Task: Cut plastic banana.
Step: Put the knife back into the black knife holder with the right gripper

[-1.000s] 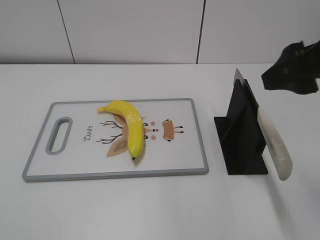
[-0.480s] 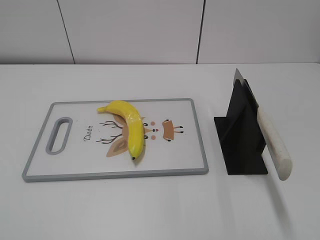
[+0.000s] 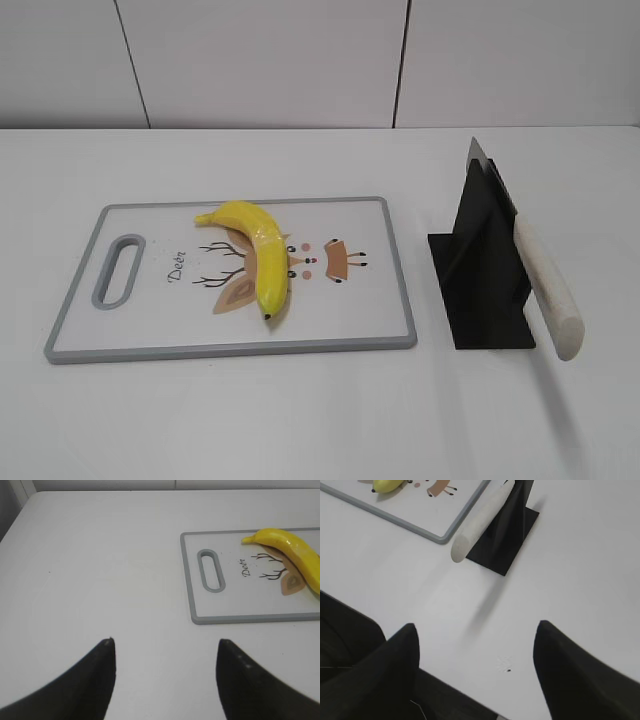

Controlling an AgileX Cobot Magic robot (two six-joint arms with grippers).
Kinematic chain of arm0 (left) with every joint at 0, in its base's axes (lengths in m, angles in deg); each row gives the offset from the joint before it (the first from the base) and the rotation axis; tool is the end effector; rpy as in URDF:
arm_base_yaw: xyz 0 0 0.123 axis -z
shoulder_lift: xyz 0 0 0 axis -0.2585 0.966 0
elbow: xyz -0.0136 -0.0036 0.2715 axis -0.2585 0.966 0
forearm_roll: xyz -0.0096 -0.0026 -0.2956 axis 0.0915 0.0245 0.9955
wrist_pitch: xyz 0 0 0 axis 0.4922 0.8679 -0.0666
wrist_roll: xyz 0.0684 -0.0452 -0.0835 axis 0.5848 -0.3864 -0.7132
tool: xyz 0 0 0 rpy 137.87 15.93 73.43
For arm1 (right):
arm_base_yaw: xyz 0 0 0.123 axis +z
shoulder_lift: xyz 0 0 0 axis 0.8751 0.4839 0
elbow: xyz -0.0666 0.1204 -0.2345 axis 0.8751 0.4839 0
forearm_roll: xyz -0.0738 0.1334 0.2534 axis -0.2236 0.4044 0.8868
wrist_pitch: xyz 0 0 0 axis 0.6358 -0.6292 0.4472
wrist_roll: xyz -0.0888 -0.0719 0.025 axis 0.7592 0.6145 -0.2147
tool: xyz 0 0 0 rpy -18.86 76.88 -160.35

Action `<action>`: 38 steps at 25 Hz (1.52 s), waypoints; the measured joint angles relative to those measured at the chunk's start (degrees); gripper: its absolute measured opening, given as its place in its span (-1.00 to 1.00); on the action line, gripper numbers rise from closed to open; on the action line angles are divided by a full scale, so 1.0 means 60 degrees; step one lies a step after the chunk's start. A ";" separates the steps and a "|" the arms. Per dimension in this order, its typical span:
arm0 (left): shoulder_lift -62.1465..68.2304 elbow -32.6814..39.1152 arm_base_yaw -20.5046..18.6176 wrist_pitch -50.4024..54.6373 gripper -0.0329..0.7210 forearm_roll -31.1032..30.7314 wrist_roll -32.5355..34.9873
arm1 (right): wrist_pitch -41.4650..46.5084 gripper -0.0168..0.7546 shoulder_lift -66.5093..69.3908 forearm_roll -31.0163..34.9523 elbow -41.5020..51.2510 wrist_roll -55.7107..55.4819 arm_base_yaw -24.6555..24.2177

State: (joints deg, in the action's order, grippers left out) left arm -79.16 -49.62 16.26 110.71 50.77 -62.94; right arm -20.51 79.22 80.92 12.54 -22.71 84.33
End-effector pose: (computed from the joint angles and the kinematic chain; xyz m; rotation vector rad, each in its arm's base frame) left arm 0.0690 -0.0126 0.2811 0.2006 2.0648 -0.0407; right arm 0.0830 0.0465 0.2883 -0.6156 2.1429 0.2572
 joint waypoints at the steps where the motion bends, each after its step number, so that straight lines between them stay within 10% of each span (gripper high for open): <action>1: 0.0000 0.0000 0.0000 0.0000 0.66 0.0000 0.0000 | 0.0068 0.46 -0.0218 0.0043 0.0086 -0.0140 0.0000; 18: 0.0000 0.0000 0.0000 0.0000 0.62 0.0000 0.0000 | -0.0566 0.46 -0.1653 0.0066 0.0513 -0.0538 -0.0070; 29: 0.0000 0.0000 -0.0004 -0.0010 0.62 0.0000 0.0000 | -0.0590 0.46 -0.1959 0.0108 0.0524 -0.0541 -0.2313; 38: 0.0000 0.0000 -0.0004 -0.0010 0.60 0.0000 0.0000 | -0.0599 0.46 -0.1959 0.0115 0.0524 -0.0541 -0.2489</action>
State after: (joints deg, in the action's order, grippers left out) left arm -79.16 -49.62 16.23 110.65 50.77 -62.94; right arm -24.11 67.47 81.61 15.68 -25.96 69.40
